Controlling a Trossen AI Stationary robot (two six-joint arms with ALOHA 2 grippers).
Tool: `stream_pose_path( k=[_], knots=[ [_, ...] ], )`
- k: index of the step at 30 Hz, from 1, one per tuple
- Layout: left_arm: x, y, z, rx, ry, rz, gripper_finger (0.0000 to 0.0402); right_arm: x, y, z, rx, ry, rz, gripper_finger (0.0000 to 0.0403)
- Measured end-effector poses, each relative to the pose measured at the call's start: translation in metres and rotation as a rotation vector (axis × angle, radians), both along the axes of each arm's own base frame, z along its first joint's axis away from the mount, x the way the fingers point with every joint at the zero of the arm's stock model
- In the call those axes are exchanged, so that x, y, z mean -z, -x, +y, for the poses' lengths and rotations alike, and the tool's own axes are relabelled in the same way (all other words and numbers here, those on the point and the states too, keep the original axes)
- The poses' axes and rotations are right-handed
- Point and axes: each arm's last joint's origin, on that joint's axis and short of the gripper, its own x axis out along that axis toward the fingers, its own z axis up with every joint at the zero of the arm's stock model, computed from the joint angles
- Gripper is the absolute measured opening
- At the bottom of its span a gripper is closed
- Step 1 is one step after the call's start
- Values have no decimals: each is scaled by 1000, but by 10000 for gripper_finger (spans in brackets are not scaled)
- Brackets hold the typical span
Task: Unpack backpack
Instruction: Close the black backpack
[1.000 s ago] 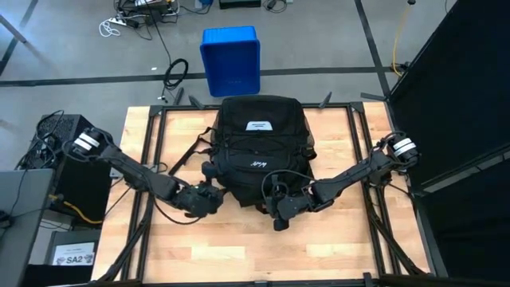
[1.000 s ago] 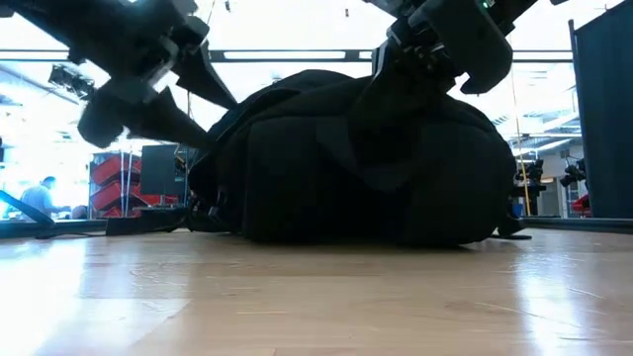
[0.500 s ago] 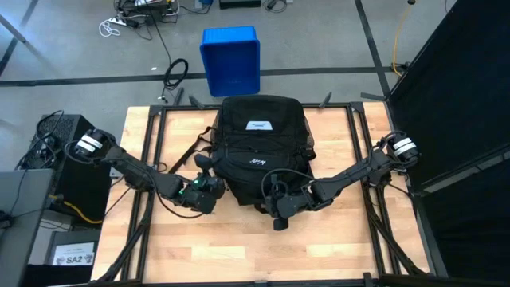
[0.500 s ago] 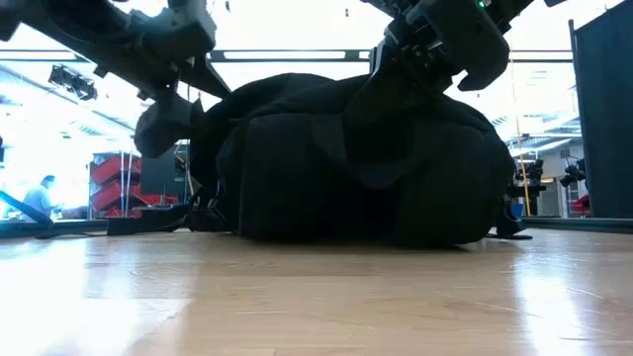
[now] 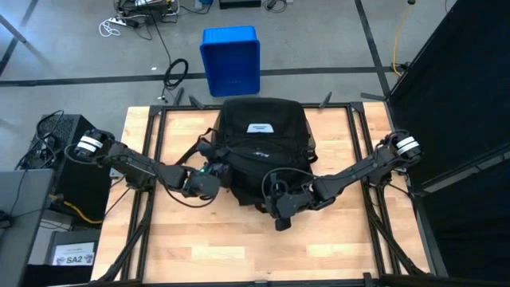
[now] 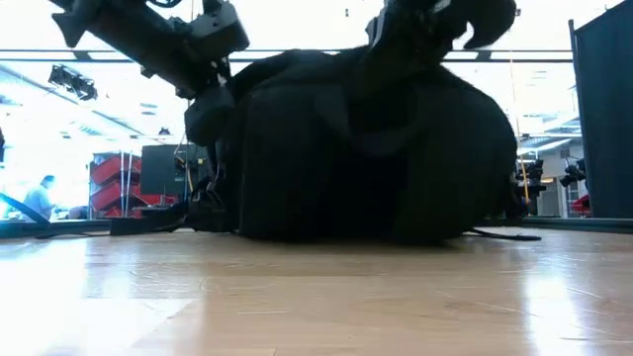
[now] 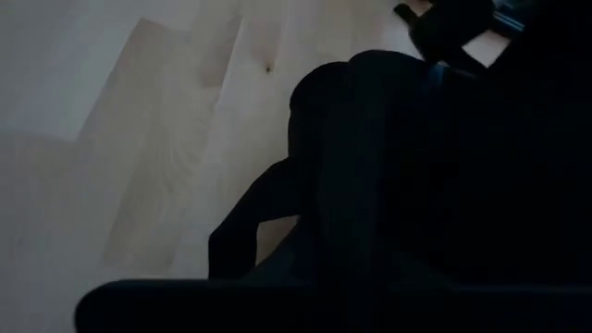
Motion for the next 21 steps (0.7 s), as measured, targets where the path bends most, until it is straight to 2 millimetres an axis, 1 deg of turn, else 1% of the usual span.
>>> stream_pose_path(
  k=[3, 6, 10, 13, 17, 19, 21],
  knots=[
    [-20, -9, -3, 8, -27, -13, 4, -22, -1, 4, 0, 54, 37, 0],
    [-49, -17, -10, 15, -76, -20, 2, -52, 1, 8, 24, 126, 61, 0],
    [-94, -25, -19, -1, -162, -9, 2, -100, 8, 11, 56, 226, 51, 0],
    [-127, -27, -21, -32, -207, -8, 1, -141, 18, 12, 79, 300, 17, 0],
    [-170, -26, -21, -72, -243, -14, 1, -197, 31, 3, 113, 335, -69, 0],
    [-190, -24, -19, -84, -241, -38, 1, -223, 38, -5, 130, 312, -126, 0],
    [-206, -22, -17, -90, -237, -48, 0, -243, 44, -13, 134, 261, -174, 0]
  ],
)
